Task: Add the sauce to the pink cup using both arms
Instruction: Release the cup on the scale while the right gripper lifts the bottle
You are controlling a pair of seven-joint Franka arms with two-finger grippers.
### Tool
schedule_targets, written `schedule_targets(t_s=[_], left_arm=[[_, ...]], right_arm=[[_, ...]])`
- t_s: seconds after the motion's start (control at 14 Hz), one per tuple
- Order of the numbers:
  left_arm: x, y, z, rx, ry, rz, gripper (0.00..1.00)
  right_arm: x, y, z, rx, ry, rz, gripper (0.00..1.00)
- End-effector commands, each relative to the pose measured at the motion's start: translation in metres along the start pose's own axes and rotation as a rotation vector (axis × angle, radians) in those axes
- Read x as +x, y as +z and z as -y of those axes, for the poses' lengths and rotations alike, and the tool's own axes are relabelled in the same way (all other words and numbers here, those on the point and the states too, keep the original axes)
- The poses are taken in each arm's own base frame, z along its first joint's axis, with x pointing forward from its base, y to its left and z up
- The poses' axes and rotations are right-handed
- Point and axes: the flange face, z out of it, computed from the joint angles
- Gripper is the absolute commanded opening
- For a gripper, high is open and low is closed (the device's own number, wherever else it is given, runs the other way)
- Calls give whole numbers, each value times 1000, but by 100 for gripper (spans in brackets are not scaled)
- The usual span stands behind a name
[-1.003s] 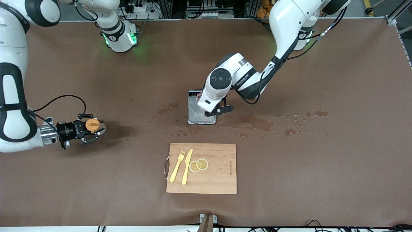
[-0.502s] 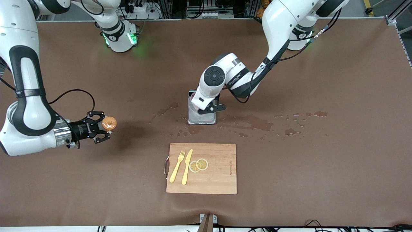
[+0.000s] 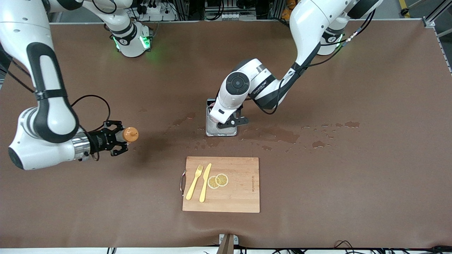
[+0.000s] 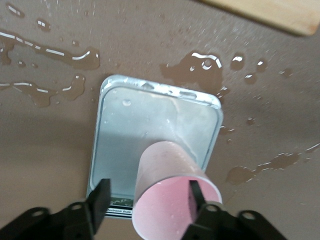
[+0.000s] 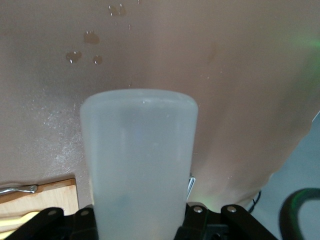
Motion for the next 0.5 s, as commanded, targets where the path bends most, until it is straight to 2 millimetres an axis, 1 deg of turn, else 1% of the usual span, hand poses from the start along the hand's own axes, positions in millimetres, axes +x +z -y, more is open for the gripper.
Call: schedule_targets(t_s=[0.0, 0.07, 0.14, 0.21, 0.29, 0.43], left_arm=[[20, -39, 8, -19, -18, -62, 100], [30, -48, 15, -21, -19, -71, 100], [34, -62, 19, -26, 3, -83, 100], [42, -71, 27, -18, 8, -83, 100], [51, -83, 36, -14, 9, -90, 100], [71, -104, 57, 1, 29, -95, 100]], right_arm=[[-59, 3, -10, 14, 47, -134, 32], [-73, 12, -10, 7, 49, -163, 32], [-82, 17, -11, 4, 56, -192, 31], [-92, 23, -12, 2, 76, -208, 29], [-105, 28, -14, 5, 95, -229, 28], [-129, 45, -17, 6, 119, -309, 28]])
